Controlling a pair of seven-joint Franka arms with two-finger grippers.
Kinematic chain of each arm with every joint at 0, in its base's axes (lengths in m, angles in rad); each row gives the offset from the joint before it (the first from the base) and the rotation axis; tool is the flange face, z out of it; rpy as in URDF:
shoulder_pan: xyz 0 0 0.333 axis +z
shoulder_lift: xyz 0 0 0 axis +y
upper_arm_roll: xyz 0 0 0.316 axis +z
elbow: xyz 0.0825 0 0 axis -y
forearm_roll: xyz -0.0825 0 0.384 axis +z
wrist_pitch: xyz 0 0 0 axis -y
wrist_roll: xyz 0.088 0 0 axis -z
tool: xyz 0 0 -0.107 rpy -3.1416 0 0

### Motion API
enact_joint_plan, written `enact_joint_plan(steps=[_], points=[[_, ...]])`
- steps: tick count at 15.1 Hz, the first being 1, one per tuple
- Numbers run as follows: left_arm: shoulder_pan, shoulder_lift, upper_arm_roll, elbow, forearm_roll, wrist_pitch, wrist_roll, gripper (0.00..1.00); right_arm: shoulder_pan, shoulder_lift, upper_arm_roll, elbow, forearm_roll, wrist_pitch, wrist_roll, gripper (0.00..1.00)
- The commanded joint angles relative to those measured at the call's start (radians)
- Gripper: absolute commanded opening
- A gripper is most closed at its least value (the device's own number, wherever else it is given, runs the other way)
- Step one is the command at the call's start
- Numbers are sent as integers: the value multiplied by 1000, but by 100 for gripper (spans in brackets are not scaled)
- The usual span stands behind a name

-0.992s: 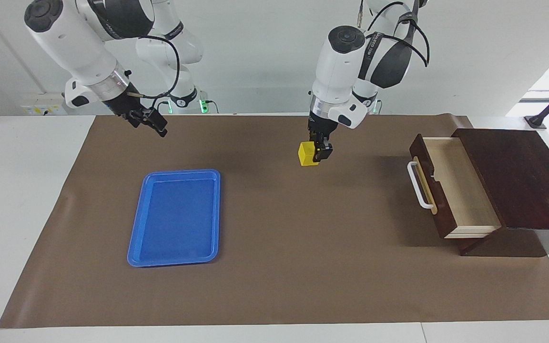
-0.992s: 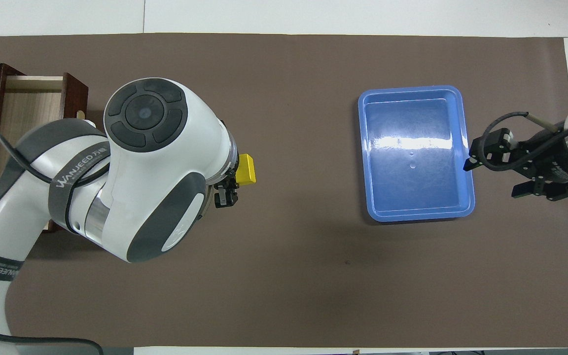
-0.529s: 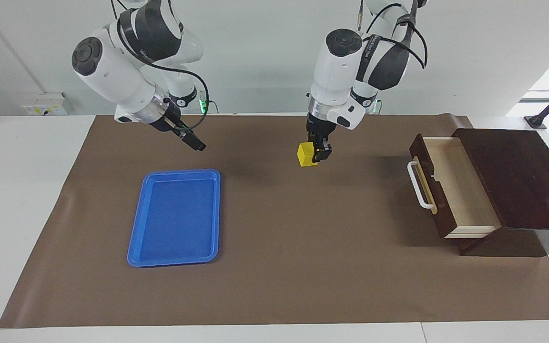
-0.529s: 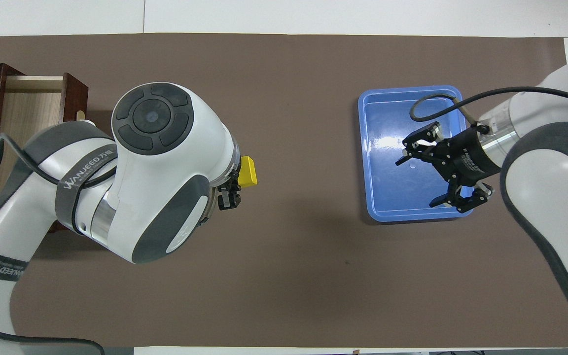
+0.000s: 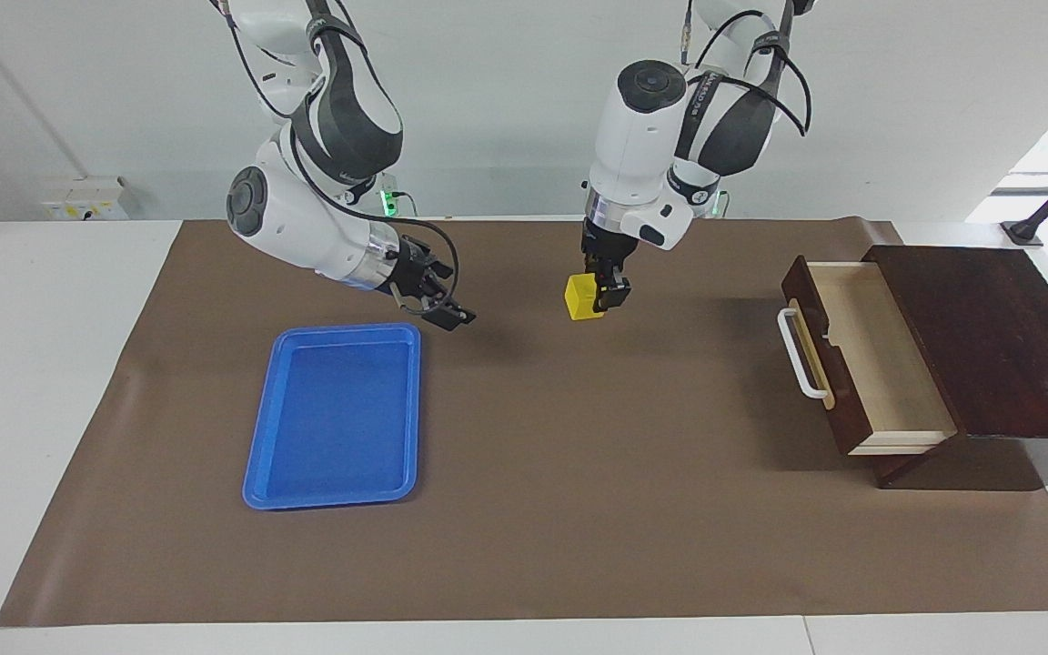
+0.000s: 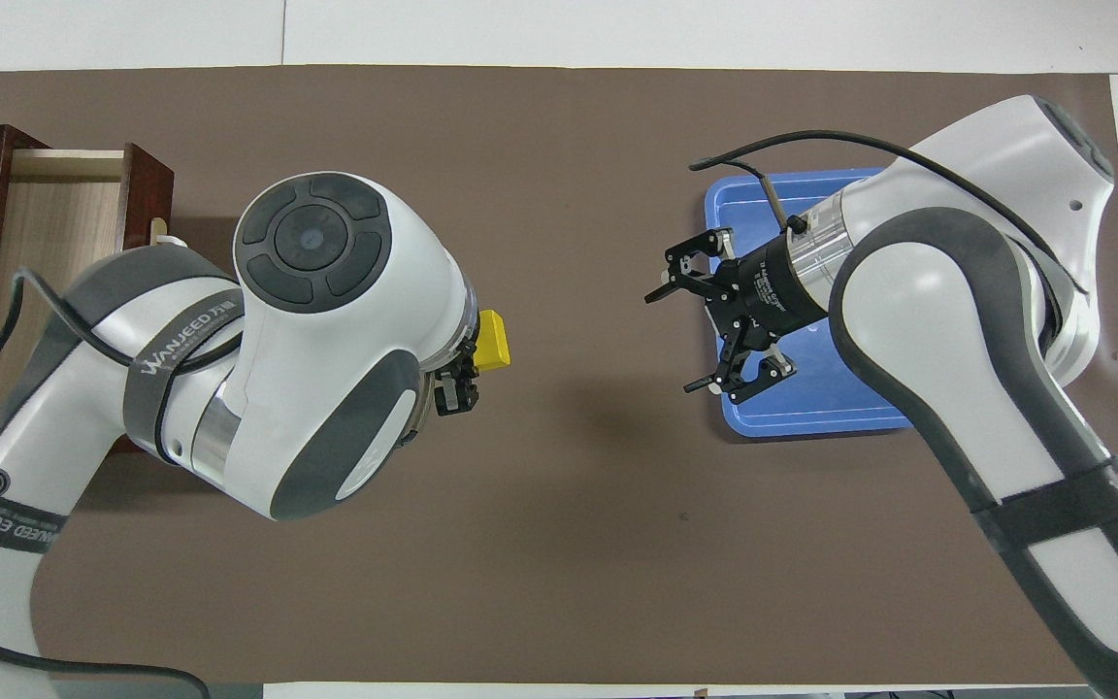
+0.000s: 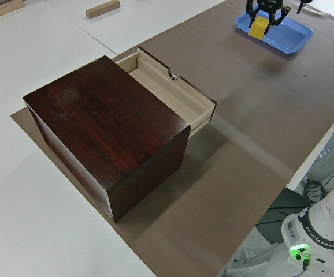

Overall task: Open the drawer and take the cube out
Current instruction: 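Move the right gripper toward the cube held by the left gripper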

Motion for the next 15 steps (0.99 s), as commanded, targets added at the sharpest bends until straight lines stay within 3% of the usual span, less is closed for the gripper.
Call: enact_joint_plan(steps=[1, 5, 8, 15], points=[[-28, -10, 16, -19, -7, 26, -14, 0, 27, 55, -1, 28, 45, 21, 18, 100], [-29, -11, 16, -24, -7, 26, -14, 0, 74, 95, -1, 48, 123, 79, 35, 100], [-29, -11, 16, -25, -7, 26, -19, 0, 145, 156, -2, 120, 113, 142, 105, 100], [-29, -8, 16, -32, -4, 44, -29, 0, 218, 168, -2, 129, 111, 235, 174, 100]])
